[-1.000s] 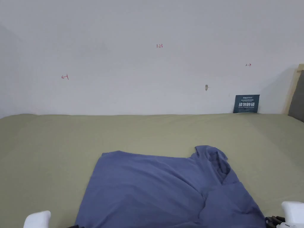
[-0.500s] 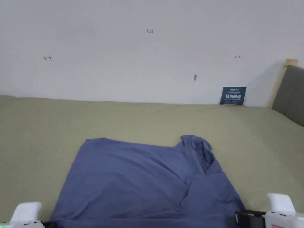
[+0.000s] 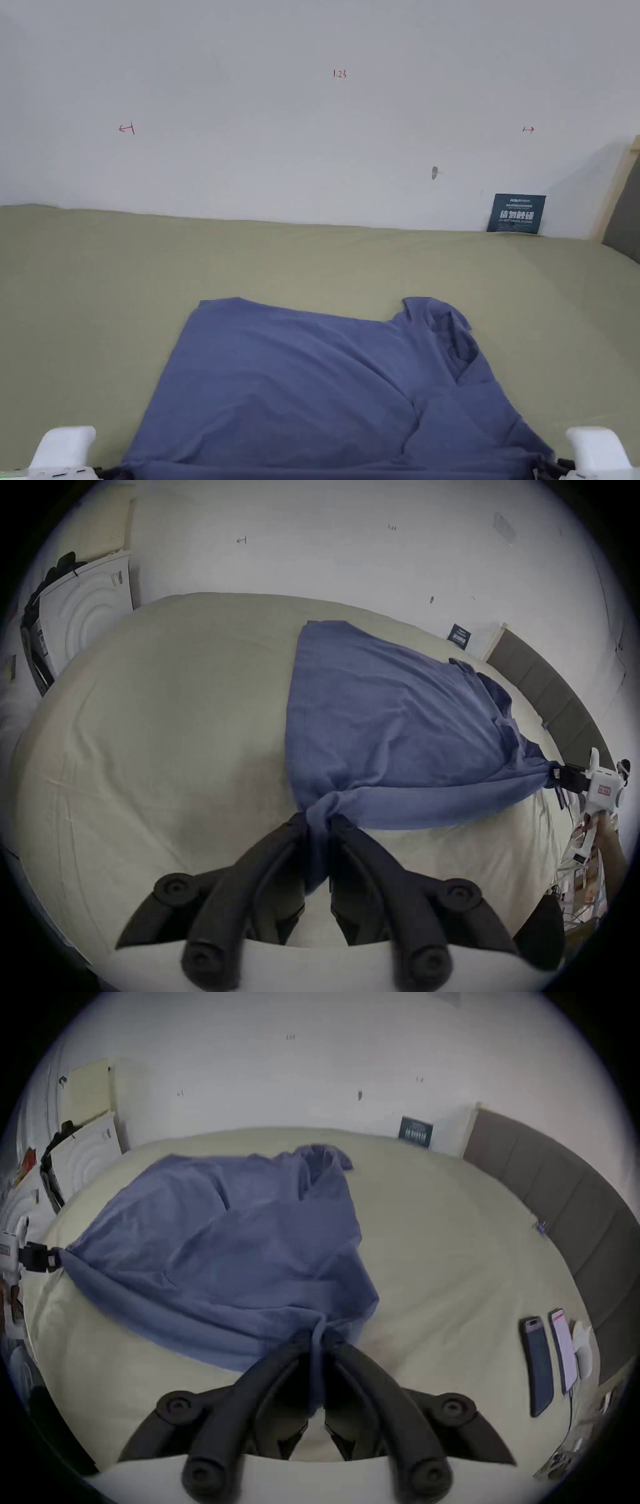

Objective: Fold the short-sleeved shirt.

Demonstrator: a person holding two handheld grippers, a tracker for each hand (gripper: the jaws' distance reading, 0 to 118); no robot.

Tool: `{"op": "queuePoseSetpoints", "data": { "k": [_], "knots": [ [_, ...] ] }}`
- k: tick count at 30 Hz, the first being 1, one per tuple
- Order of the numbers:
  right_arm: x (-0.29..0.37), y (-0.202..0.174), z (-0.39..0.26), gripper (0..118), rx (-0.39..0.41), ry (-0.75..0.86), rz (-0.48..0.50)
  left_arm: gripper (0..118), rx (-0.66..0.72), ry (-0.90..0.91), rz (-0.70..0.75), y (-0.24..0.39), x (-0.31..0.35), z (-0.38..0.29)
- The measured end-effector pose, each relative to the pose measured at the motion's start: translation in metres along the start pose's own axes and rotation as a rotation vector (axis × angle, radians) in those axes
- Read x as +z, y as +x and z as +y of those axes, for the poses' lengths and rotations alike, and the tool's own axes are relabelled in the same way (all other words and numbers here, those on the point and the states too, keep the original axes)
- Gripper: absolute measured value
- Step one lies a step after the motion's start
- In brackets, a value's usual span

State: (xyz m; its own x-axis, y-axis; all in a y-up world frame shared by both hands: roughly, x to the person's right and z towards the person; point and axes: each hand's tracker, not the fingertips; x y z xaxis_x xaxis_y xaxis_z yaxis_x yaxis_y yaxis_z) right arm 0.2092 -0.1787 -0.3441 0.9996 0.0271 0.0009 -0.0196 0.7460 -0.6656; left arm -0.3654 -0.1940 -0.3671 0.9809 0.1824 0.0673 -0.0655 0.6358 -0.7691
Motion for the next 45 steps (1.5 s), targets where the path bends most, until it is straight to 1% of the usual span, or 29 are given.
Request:
{"op": "queuePoseSetpoints", "data": {
  "k": [2,7,10,14,17,21,22,23,24,25,26,27,28,30,32,34,35,36,37,38,39,40,42,43,45],
  "knots": [
    [0.007,0.000,0.011,6,-0.008,0.014,-0.010,13,-0.009,0.035,-0.005,0.003,0.007,0.009],
    [0.000,0.003,0.059,6,-0.018,0.040,-0.001,13,-0.013,0.027,-0.012,0.008,0.001,0.065],
    [-0.024,0.004,0.093,6,-0.017,0.000,-0.010,13,-0.038,-0.010,0.006,0.015,-0.016,0.104],
    [-0.066,0.010,0.129,6,-0.043,-0.052,-0.017,13,-0.065,-0.085,0.035,0.020,-0.055,0.148],
    [-0.101,0.014,0.145,6,-0.061,-0.114,-0.022,13,-0.072,-0.117,0.048,0.024,-0.079,0.166],
    [-0.139,0.013,0.147,6,-0.027,-0.156,-0.035,13,-0.058,-0.177,0.064,0.022,-0.114,0.176],
    [-0.145,0.013,0.146,8,-0.027,-0.158,-0.040,14,-0.056,-0.178,0.064,0.022,-0.120,0.175],
    [-0.151,0.014,0.144,16,-0.030,-0.158,-0.038,23,-0.051,-0.187,0.068,0.022,-0.127,0.176],
    [-0.157,0.013,0.141,32,-0.038,-0.163,-0.038,48,-0.050,-0.191,0.079,0.023,-0.130,0.173],
    [-0.161,0.014,0.140,65,-0.050,-0.169,-0.036,84,-0.046,-0.191,0.090,0.024,-0.133,0.171],
    [-0.163,0.015,0.139,89,-0.056,-0.184,-0.036,91,-0.030,-0.200,0.140,0.023,-0.134,0.170],
    [-0.161,0.017,0.138,96,-0.059,-0.195,-0.046,90,-0.021,-0.204,0.158,0.021,-0.131,0.167],
    [-0.156,0.018,0.137,91,-0.068,-0.183,-0.049,90,-0.003,-0.184,0.129,0.013,-0.133,0.168],
    [-0.134,0.024,0.137,91,-0.111,-0.053,-0.010,90,0.048,-0.137,0.087,0.008,-0.116,0.168],
    [-0.109,0.029,0.137,91,-0.147,0.023,0.020,89,0.048,-0.099,0.103,0.008,-0.091,0.166],
    [-0.081,0.029,0.134,91,-0.149,0.070,0.026,88,0.026,-0.022,0.113,0.013,-0.062,0.157],
    [-0.061,0.024,0.129,90,-0.135,0.083,0.023,86,0.008,0.019,0.101,0.016,-0.045,0.148],
    [-0.046,0.021,0.122,85,-0.120,0.087,0.019,81,-0.015,0.053,0.079,0.015,-0.032,0.138],
    [-0.035,0.020,0.114,73,-0.107,0.100,0.021,68,-0.027,0.085,0.077,0.018,-0.021,0.128],
    [-0.024,0.017,0.103,58,-0.099,0.104,0.015,50,-0.043,0.117,0.073,0.020,-0.010,0.114],
    [-0.023,0.019,0.090,37,-0.096,0.106,0.011,25,-0.053,0.127,0.077,0.022,-0.002,0.100],
    [-0.018,0.016,0.078,0,-0.084,0.110,-0.012,2,-0.041,0.123,0.079,0.015,-0.005,0.090],
    [-0.013,0.010,0.049,0,-0.086,0.089,-0.066,0,0.004,0.147,0.072,0.011,0.002,0.063],
    [-0.014,0.010,0.040,0,-0.091,0.082,-0.050,0,0.036,0.145,0.048,0.008,0.003,0.055],
    [-0.016,0.008,0.025,0,-0.131,0.051,-0.028,0,0.073,0.126,0.037,0.002,-0.003,0.044]
  ]
}}
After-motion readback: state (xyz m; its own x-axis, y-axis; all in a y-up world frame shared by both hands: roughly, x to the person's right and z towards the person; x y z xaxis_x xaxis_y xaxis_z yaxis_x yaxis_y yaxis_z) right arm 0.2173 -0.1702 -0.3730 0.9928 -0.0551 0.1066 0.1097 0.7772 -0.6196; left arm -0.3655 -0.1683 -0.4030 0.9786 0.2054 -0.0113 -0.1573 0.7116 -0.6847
